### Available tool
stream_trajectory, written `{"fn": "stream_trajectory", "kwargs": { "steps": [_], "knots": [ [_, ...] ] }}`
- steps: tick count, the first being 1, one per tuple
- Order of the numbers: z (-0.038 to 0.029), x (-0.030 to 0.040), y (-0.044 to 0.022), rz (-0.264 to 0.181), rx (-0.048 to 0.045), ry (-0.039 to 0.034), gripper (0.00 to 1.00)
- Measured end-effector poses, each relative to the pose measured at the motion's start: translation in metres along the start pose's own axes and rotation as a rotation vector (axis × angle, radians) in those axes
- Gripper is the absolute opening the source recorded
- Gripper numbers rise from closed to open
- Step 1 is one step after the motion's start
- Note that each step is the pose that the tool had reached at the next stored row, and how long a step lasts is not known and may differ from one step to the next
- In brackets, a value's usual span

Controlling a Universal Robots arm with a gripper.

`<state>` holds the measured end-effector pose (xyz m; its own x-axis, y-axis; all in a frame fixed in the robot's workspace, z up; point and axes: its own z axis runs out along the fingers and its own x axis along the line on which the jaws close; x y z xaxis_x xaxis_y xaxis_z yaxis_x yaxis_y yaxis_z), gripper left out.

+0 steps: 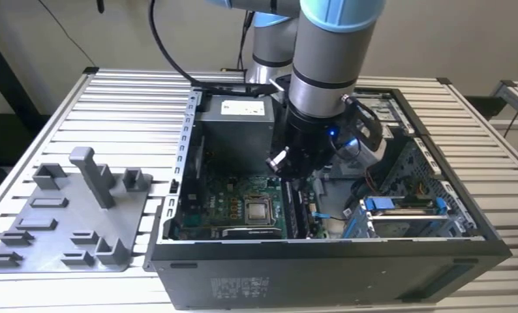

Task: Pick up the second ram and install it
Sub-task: 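Press down the second ram until it locks into place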

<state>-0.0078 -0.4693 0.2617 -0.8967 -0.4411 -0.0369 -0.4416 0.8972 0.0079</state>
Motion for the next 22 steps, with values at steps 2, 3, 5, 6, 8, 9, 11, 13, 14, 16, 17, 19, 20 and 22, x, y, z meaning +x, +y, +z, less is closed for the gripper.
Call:
{"fn": "stream_trajectory", "kwargs": {
  "steps": [2,3,5,6,8,9,11,13,14,16,17,19,20,22],
  "knots": [
    [0.0000,-0.0001,0.0000,-0.029,-0.0011,0.0003,0.11],
    [0.0000,-0.0001,0.0000,-0.046,-0.0017,0.0004,0.11],
    [0.0000,-0.0001,-0.0001,-0.081,-0.0030,0.0007,0.11],
    [0.0000,-0.0001,-0.0001,-0.099,-0.0037,0.0008,0.11],
    [0.0000,-0.0001,-0.0001,-0.137,-0.0050,0.0011,0.11],
    [0.0001,-0.0001,-0.0001,-0.155,-0.0057,0.0012,0.11],
    [0.0001,-0.0001,-0.0001,-0.190,-0.0070,0.0015,0.11],
    [0.0002,-0.0001,-0.0001,-0.225,-0.0083,0.0018,0.11],
    [0.0003,-0.0001,-0.0001,-0.243,-0.0090,0.0019,0.11],
    [0.0004,-0.0001,-0.0001,-0.279,-0.0103,0.0022,0.11],
    [0.0005,-0.0001,-0.0001,-0.297,-0.0110,0.0023,0.11],
    [0.0007,-0.0001,-0.0001,-0.333,-0.0123,0.0027,0.11],
    [0.0008,-0.0001,-0.0001,-0.352,-0.0130,0.0028,0.11],
    [0.0010,-0.0001,-0.0001,-0.388,-0.0143,0.0031,0.11]
  ]
}}
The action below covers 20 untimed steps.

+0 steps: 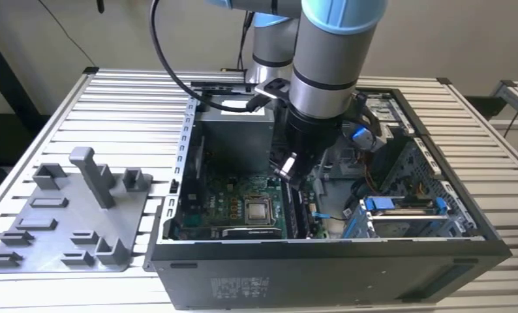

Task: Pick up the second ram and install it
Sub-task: 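Press down the second ram until it locks into place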

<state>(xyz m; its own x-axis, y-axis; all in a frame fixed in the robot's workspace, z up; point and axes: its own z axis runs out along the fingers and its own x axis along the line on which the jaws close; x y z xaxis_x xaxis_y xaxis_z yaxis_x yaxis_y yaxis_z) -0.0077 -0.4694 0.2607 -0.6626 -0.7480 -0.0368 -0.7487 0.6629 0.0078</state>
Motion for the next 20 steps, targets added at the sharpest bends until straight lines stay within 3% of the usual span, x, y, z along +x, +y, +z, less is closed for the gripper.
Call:
{"fn": "stream_trajectory", "kwargs": {
  "steps": [4,14,20],
  "knots": [
    [0.0004,0.0000,0.0000,-0.071,-0.0026,0.0005,0.11],
    [0.0016,0.0001,0.0000,-0.193,-0.0081,0.0021,0.11],
    [0.0021,0.0001,0.0001,-0.295,-0.0124,0.0036,0.11]
  ]
}}
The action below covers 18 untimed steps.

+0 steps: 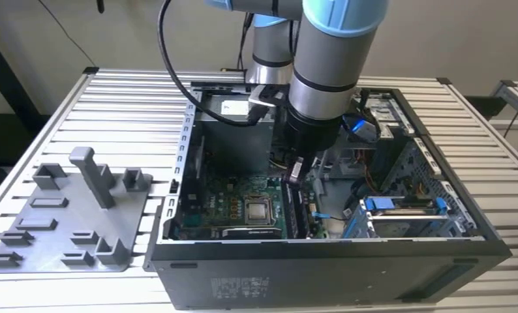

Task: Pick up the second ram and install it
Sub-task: 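Press down the second ram until it locks into place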

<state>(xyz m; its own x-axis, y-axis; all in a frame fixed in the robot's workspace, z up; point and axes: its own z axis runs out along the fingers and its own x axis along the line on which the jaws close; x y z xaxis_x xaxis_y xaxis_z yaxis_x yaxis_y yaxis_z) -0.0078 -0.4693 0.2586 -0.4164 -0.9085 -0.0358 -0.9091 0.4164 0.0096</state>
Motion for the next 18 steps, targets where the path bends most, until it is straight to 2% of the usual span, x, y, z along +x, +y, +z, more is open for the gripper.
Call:
{"fn": "stream_trajectory", "kwargs": {
  "steps": [15,18],
  "knots": [
    [0.0026,0.0001,0.0000,-0.271,-0.0094,0.0024,0.11],
    [0.0027,0.0001,0.0000,-0.282,-0.0097,0.0027,0.11]
  ]
}}
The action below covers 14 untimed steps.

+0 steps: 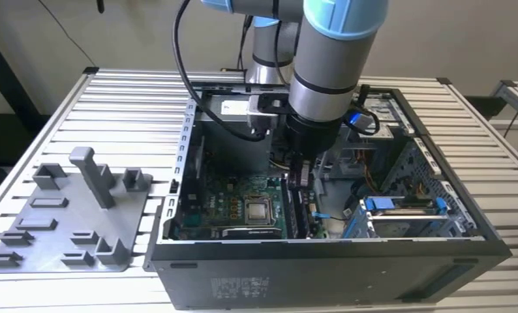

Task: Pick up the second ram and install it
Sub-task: 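Press down the second ram until it locks into place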

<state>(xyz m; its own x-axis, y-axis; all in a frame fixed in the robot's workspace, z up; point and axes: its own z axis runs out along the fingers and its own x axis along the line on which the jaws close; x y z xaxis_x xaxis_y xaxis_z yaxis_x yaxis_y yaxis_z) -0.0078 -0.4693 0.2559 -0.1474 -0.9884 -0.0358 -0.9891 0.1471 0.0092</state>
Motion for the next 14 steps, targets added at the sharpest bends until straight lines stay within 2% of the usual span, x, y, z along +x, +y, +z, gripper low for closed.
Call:
{"fn": "stream_trajectory", "kwargs": {
  "steps": [6,14],
  "knots": [
    [0.0027,-0.0001,-0.0008,-0.002,0.0000,-0.0004,0.11],
    [0.0146,0.0004,-0.0010,-0.006,-0.0002,-0.0001,0.11]
  ]
}}
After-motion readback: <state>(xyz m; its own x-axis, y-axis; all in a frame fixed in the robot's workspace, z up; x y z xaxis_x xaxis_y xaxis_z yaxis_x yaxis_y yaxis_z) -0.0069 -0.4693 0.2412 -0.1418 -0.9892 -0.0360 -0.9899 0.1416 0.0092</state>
